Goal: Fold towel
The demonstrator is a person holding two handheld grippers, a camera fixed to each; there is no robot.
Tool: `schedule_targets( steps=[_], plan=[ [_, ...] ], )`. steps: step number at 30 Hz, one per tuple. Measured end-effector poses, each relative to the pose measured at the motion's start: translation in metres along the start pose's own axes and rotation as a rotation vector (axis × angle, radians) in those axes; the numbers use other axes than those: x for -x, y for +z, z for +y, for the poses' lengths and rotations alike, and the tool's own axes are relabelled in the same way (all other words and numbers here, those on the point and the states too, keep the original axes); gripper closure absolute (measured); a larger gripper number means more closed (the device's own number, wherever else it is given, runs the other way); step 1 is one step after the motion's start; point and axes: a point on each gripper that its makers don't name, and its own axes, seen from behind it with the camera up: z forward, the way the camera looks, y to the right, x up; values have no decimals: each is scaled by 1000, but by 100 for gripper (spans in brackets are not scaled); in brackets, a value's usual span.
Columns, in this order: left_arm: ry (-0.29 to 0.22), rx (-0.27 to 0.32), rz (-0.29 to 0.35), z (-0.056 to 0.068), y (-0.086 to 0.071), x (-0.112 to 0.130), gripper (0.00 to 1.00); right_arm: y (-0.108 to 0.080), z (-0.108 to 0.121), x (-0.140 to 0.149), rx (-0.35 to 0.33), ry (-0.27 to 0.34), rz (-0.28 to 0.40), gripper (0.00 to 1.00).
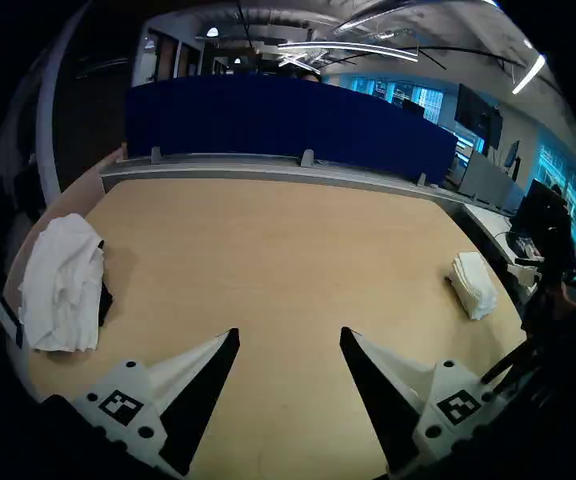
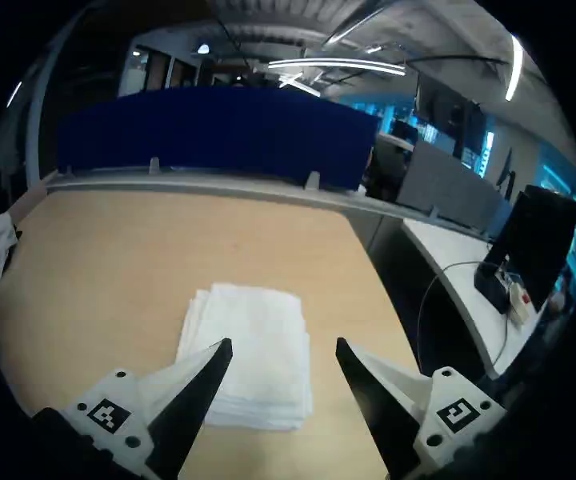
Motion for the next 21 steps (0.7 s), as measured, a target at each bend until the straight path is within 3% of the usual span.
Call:
schedule_targets(
  steps=[9, 15, 21],
  plan=[
    [8, 7, 35, -5, 1, -10, 7, -22, -37, -66, -19, 76, 210, 0],
    [10, -4, 76, -14, 2, -24, 7, -33, -57, -93, -42, 140, 293, 0],
    [5, -28, 133, -29, 2, -42, 7, -42, -78, -117, -68, 158, 350, 0]
  ],
)
